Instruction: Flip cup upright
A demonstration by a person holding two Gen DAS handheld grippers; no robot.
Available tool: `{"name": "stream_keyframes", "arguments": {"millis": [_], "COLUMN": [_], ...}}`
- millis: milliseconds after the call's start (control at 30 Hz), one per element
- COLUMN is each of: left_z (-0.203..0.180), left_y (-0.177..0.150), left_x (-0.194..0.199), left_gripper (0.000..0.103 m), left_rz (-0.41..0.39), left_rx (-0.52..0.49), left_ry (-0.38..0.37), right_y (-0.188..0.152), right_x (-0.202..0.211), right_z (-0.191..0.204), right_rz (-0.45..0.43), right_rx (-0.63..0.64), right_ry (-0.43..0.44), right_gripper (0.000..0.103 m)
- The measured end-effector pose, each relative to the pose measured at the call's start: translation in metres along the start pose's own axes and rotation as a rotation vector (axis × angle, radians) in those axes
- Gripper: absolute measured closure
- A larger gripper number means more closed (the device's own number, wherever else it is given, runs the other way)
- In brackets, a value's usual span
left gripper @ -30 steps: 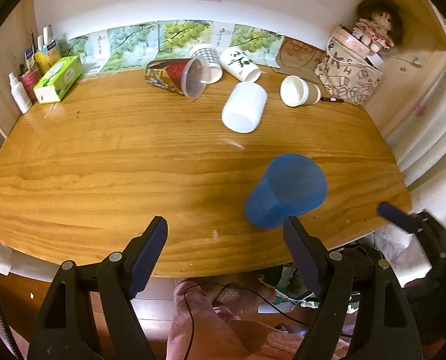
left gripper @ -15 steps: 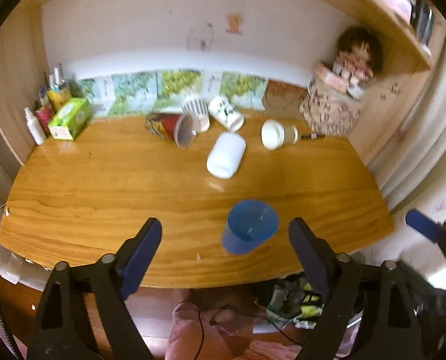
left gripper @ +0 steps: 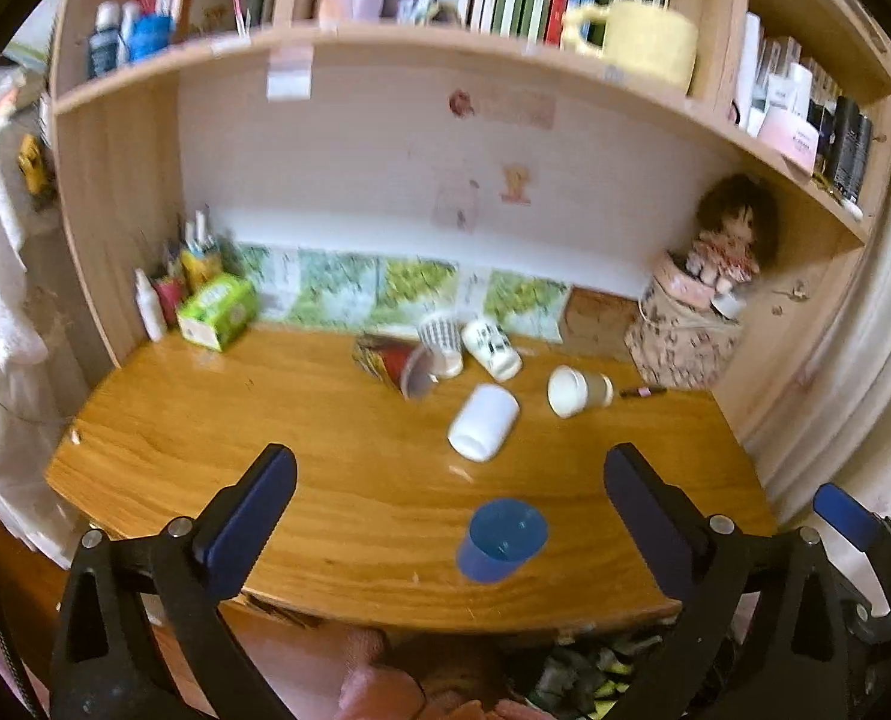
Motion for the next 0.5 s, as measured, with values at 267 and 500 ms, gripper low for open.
{"name": "stream_keyframes", "arguments": {"millis": [267,500], "left_z": [-0.008,-0.009], "left_y": [0.003,0.003], "left_x": [0.022,0.033], "left_gripper": [0.001,0.001], "left_rz": [-0.103,-0.145], "left_rx": [-0.051,-0.069], "left_ry": [0.065,0.135], "right_y": [-0.002,-0.002], "right_x": [-0.001,0.008], "right_z": [-0.019,-0.017], "right_rz": [-0.020,-0.076], "right_rx": [-0.094,-0.080], "right_ry": [-0.022,-0.035], "right_gripper": [0.001,0.001]}}
Point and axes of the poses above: each gripper's, at about its wrist camera, not at the fingertips, and x roughly against the way its jaws point, z to its left, y to its top, the point moved 5 cm from there along -x, roughly the way its jaws point, and after that the axes turned 7 degrees about -x, right-handed, at the moved point
